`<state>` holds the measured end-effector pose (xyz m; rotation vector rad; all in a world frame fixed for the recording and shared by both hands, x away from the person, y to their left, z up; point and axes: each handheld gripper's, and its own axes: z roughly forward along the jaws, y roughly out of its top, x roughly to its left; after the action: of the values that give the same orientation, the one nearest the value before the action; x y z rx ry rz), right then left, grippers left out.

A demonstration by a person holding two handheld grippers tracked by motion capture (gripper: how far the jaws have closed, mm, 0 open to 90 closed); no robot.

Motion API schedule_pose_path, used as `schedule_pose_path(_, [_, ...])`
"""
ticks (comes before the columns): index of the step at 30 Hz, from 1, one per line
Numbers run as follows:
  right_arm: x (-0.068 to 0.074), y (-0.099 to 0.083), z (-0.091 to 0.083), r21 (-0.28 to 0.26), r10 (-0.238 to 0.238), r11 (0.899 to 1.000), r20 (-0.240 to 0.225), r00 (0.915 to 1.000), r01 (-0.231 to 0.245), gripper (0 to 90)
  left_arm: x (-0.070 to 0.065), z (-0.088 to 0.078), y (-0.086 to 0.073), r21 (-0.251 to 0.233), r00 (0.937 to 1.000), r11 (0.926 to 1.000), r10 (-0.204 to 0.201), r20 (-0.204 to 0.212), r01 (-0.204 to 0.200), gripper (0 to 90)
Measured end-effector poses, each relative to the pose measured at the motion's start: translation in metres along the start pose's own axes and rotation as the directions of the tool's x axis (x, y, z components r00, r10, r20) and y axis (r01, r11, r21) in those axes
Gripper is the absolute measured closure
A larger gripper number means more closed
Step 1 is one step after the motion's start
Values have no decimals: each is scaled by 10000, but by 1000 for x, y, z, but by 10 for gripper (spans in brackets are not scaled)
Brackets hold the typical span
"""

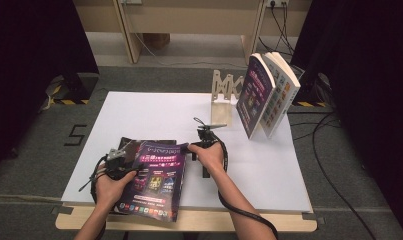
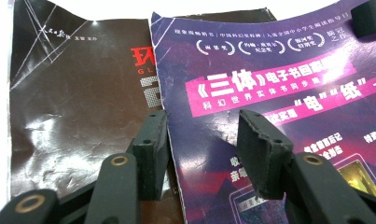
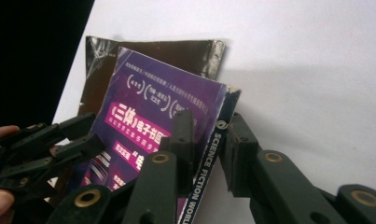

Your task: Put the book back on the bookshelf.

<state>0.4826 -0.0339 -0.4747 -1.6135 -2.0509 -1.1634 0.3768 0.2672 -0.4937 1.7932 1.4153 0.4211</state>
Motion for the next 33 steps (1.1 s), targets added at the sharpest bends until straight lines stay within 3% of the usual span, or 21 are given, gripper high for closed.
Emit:
schedule_pose_path(5, [3, 3, -5, -299, 245, 9992, -278, 9993, -254, 814, 2, 0, 0, -27, 9992, 9998, -185, 362, 186, 511])
schedule_pose_path(15, [9, 9, -24, -1022, 375, 9938, -583, 9976, -434, 845, 2, -8, 4, -525, 9992, 9982, -284, 264, 297, 472])
schedule_pose_path(25, [15, 12, -44, -1815, -143, 9834, -505, 9986, 49, 850, 2, -8, 5, -542, 9991, 9981, -285, 321, 302, 465])
schedule_pose_path(33, [19, 14, -53, -2116, -301, 9771, -327, 9990, 225, 850, 2, -8, 5, -559, 9991, 9980, -275, 310, 292, 465])
